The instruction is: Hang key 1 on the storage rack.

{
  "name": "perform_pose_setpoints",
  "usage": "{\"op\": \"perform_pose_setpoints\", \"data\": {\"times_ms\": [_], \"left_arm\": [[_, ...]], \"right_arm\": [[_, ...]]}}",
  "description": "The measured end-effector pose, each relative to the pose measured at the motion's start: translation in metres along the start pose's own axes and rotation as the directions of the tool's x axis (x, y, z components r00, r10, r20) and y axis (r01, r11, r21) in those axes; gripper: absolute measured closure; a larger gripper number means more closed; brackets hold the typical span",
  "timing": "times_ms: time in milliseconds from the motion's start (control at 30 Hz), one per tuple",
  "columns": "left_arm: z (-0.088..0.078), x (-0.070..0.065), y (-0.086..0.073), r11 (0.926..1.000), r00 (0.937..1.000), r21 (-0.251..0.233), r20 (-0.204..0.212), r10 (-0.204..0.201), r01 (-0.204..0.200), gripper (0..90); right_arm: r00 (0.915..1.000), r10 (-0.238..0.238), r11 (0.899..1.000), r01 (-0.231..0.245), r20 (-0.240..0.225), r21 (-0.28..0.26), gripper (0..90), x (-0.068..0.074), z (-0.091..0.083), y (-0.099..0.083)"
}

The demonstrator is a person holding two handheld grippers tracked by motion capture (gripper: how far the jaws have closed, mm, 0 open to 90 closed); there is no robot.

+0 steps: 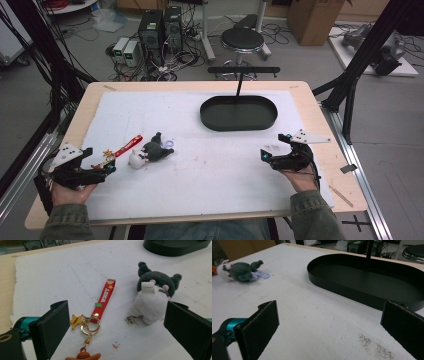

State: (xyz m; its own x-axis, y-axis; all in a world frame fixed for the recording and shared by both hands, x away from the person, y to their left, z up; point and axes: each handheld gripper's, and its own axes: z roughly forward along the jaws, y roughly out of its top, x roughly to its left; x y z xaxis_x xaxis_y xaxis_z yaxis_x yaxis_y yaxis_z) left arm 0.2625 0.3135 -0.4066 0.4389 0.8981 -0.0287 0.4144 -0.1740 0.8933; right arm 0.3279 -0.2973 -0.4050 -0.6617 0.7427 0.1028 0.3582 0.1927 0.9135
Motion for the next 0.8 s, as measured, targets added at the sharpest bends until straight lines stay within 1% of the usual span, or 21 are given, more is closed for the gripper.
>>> {"op": "perform_pose_setpoints", "data": {"times_ms": [167, 200, 300, 333, 400, 500, 533, 733, 800], "left_arm": [[0.0000, -0.0006, 0.0001, 1.0000, 1.0000, 0.004, -0.002, 0.007, -0.007, 7.0], [0.0002, -0.0011, 0.0002, 1.0000, 1.0000, 0.004, 0.000, 0.006, -0.006, 7.0], [0.0003, -0.0013, 0.0002, 1.0000, 1.0000, 0.005, 0.001, 0.007, -0.007, 7.0], [0.0005, -0.0018, 0.0004, 0.9999, 0.9999, 0.003, 0.004, 0.010, -0.010, 7.0], [0.0007, -0.0025, 0.0005, 0.9999, 0.9999, 0.001, 0.005, 0.014, -0.014, 7.0], [0.0009, -0.0026, 0.0005, 0.9999, 0.9999, 0.002, 0.004, 0.015, -0.015, 7.0], [0.0010, -0.0023, 0.0005, 0.9998, 0.9998, 0.006, 0.004, 0.019, -0.019, 7.0], [-0.0004, -0.0029, -0.0002, 0.9998, 0.9998, 0.006, 0.001, 0.018, -0.018, 7.0], [-0.0009, -0.0021, -0.0005, 0.9999, 0.9999, 0.006, -0.002, 0.016, -0.016, 7.0]], "right_arm": [[0.9999, 0.010, 1.000, -0.010, -0.006, -0.004, 0.9, -0.0003, -0.0004, 0.0000], [0.9999, 0.014, 1.000, -0.014, 0.002, -0.006, 0.9, -0.0013, -0.0005, -0.0003], [0.9998, 0.022, 1.000, -0.022, -0.001, -0.006, 0.9, -0.0016, -0.0012, -0.0008], [0.9999, 0.014, 1.000, -0.014, 0.001, -0.011, 0.9, -0.0024, -0.0011, -0.0008], [0.9998, 0.015, 1.000, -0.015, 0.013, -0.014, 0.9, -0.0019, -0.0009, -0.0009], [0.9995, 0.016, 1.000, -0.016, 0.026, 0.001, 0.9, -0.0020, 0.0005, -0.0013], [0.9993, 0.006, 1.000, -0.006, 0.036, 0.016, 0.9, -0.0024, 0.0024, -0.0020], [0.9991, 0.001, 1.000, -0.002, 0.042, 0.029, 0.9, -0.0017, 0.0042, -0.0026], [0.9992, 0.008, 1.000, -0.009, 0.040, 0.027, 0.9, -0.0017, 0.0036, -0.0025]]}}
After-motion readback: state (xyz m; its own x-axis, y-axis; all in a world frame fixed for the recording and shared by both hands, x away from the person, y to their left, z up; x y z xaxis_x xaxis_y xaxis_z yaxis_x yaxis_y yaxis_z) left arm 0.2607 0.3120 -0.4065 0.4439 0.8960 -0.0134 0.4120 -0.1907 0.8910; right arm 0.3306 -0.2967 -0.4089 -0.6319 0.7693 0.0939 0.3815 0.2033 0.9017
